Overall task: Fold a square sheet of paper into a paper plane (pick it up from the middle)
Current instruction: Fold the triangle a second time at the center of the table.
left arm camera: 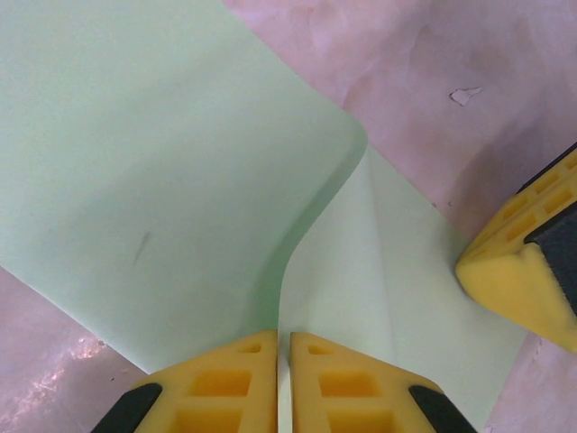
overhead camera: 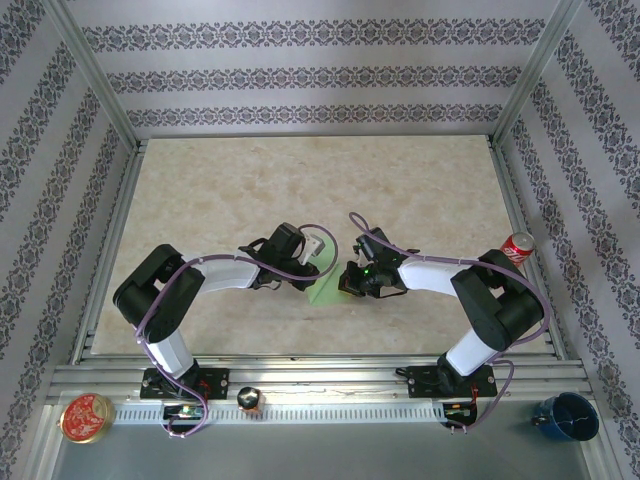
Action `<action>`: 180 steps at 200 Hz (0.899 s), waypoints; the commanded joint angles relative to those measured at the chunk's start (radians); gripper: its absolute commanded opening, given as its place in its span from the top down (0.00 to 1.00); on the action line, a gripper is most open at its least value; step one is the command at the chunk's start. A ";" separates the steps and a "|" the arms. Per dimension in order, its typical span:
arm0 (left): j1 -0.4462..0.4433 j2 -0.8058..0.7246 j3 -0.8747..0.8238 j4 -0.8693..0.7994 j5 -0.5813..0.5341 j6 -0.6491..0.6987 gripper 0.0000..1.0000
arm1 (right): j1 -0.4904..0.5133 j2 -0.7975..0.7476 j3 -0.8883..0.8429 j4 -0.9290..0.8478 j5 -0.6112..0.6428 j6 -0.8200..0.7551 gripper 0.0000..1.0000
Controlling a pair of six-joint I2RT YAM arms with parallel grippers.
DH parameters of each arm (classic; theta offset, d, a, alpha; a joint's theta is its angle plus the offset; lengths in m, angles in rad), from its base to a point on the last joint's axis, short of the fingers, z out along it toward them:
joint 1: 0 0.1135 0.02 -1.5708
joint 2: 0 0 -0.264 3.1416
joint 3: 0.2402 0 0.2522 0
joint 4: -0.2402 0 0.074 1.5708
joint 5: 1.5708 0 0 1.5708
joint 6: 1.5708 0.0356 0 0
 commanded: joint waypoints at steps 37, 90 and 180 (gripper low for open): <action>0.015 0.020 0.022 -0.034 -0.018 0.032 0.88 | 0.004 0.024 0.006 -0.038 0.013 0.001 1.00; 0.015 0.031 0.032 -0.029 -0.025 0.048 0.88 | 0.004 0.024 0.008 -0.038 0.008 0.002 1.00; 0.015 0.040 0.027 -0.002 -0.026 0.049 0.87 | 0.006 0.033 0.008 -0.037 0.005 0.004 1.00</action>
